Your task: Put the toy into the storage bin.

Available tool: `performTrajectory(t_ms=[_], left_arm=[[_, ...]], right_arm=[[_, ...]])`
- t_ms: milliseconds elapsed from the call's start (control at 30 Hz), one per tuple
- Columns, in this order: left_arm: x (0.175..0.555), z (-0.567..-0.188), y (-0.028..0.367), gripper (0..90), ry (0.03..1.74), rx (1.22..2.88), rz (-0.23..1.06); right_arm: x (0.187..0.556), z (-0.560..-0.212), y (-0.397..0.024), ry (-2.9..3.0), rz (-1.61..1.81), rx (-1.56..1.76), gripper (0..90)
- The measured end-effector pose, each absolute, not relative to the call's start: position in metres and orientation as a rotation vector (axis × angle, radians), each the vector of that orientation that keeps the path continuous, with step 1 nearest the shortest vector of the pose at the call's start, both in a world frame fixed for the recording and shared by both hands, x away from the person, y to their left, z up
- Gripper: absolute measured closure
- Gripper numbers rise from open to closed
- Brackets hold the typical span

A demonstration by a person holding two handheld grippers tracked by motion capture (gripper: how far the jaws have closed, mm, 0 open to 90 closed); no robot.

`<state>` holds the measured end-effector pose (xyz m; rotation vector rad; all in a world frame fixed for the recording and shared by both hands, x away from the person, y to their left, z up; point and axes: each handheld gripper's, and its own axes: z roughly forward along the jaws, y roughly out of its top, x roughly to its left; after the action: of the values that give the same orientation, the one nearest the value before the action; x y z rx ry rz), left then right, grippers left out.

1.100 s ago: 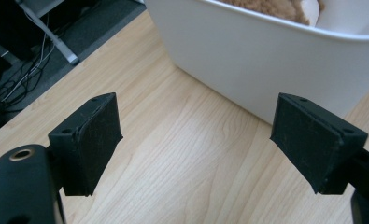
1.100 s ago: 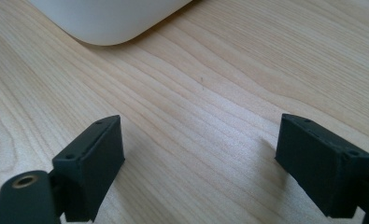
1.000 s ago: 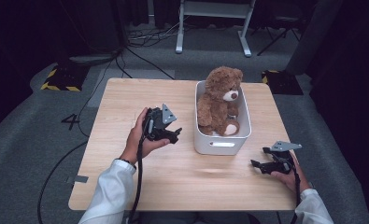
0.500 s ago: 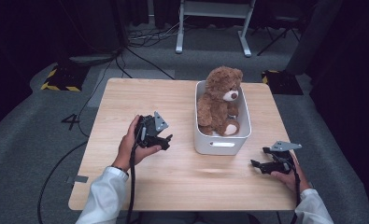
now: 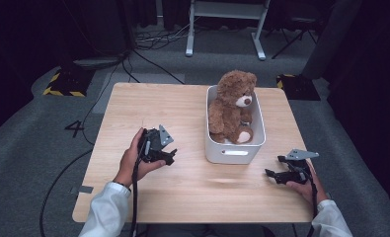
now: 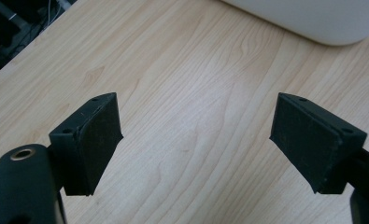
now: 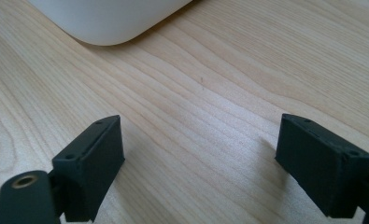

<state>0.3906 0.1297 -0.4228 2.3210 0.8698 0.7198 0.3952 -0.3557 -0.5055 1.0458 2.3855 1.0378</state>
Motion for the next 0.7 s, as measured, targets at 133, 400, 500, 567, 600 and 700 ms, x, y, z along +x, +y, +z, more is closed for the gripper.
performTrajectory(t_ms=[133,400,500,567,600,700], left_arm=[[0.387,-0.429,0.133,16.4,0.876,2.336,0.714],[0.381,-0.446,0.14,16.4,0.879,2.377,0.687],[0.379,-0.452,0.142,16.5,0.883,2.388,0.679],[0.377,-0.455,0.143,16.6,0.882,2.383,0.669],[0.377,-0.456,0.144,16.6,0.884,2.387,0.661],[0.375,-0.461,0.147,16.6,0.894,2.381,0.638]], right_arm=[[0.395,-0.505,-0.356,2.387,1.037,1.043,14.9],[0.395,-0.505,-0.356,2.387,1.037,1.043,14.9],[0.395,-0.505,-0.356,2.386,1.037,1.043,14.9],[0.395,-0.506,-0.356,2.385,1.038,1.045,14.9],[0.395,-0.506,-0.356,2.385,1.038,1.045,14.9],[0.395,-0.505,-0.356,2.387,1.037,1.043,14.9]])
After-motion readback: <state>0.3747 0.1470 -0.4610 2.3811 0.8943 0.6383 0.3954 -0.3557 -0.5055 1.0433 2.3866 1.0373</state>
